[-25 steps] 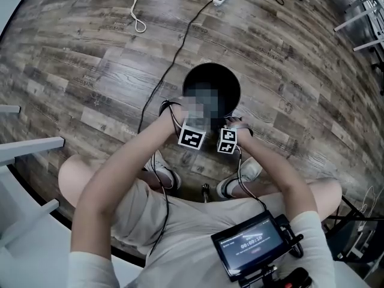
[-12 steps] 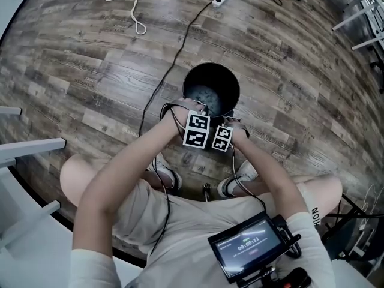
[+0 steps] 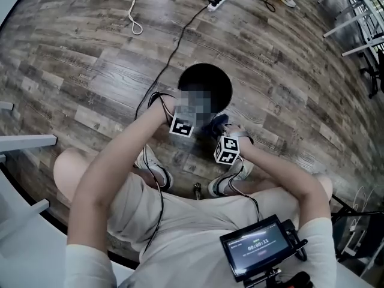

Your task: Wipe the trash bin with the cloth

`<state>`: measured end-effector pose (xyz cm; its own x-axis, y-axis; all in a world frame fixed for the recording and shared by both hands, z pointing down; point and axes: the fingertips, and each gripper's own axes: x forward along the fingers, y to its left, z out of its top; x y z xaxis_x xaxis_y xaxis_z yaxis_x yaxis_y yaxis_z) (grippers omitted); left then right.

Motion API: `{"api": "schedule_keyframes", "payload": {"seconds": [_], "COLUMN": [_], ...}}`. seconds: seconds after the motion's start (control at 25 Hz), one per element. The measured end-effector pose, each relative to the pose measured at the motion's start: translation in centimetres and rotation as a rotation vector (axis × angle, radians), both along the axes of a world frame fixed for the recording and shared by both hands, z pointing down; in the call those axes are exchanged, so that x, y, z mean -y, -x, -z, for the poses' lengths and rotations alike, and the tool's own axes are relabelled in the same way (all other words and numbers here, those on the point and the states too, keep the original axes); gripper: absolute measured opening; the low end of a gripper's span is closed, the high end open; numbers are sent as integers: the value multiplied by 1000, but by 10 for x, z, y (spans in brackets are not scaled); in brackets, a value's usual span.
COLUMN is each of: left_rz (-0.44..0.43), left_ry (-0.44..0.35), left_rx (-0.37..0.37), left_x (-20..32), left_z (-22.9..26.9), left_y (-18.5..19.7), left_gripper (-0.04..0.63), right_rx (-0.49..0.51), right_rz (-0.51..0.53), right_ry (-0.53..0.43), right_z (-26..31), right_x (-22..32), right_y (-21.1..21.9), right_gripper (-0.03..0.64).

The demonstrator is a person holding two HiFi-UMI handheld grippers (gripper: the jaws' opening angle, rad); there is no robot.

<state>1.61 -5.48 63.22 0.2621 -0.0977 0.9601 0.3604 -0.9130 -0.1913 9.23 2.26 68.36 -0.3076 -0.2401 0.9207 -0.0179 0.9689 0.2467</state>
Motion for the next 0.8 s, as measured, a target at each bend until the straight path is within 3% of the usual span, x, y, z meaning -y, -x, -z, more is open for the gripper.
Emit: {"api": "schedule_keyframes", "payload": {"seconds": [0.08, 0.44, 0.8], "left_rz": [-1, 5, 6], "left_ry": [-6, 10, 59], "left_rx": [-2, 13, -2], "left_x": [1, -4, -23], "left_z": [-2, -1, 1], "left_y": [1, -2, -13], "left_gripper": [120, 92, 64], "right_rx": [29, 118, 111], "right_rz": [-7, -22, -26], "right_ry": [-12, -70, -73], "right_z": [22, 91, 80], "right_x": [0, 2, 19], "right_y": [2, 13, 25], "right_gripper": [77, 77, 77]}}
